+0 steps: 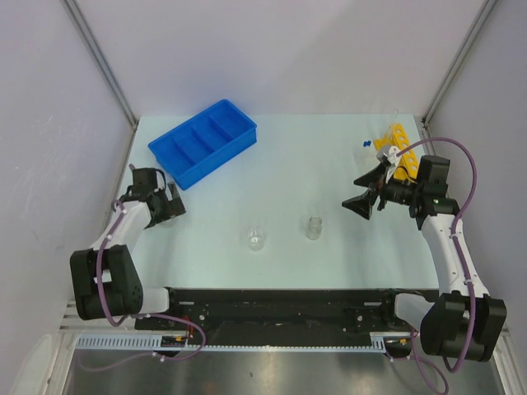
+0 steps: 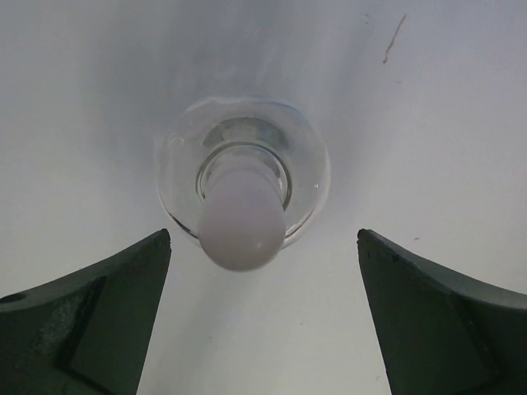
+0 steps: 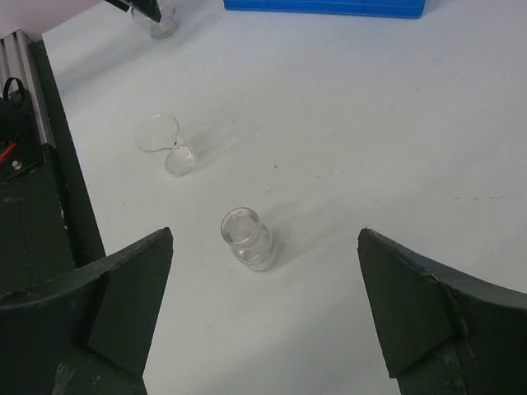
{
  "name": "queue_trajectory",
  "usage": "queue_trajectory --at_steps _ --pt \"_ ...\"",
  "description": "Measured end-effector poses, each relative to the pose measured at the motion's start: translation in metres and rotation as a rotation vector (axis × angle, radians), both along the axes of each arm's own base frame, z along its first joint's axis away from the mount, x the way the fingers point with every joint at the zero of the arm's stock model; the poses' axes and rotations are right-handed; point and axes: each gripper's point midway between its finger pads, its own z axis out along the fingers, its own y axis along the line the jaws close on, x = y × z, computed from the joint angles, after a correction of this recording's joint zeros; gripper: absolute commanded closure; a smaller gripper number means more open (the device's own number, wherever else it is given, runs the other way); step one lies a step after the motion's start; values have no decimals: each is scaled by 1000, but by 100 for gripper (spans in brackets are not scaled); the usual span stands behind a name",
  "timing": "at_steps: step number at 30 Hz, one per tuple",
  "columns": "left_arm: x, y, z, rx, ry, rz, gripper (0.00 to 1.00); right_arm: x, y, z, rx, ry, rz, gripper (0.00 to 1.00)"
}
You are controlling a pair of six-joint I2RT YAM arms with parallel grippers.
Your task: Organize the chemistry lab equipment
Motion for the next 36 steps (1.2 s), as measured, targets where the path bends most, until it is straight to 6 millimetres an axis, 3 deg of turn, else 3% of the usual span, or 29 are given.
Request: queue_trajectory --at_steps 16,24,28,32,36 --pt "17 14 -15 38 95 57 3 0 1 0 -1 1 2 0" --pt "23 18 -19 53 114 62 11 -1 2 -1 -1 4 5 0" --pt "22 19 -23 55 129 56 30 -1 2 -1 -2 7 4 0" --pt "22 19 -22 61 131 41 58 -1 1 -1 -4 2 5 0" --pt "22 18 -16 64 113 17 65 -1 1 -1 -5 2 5 0"
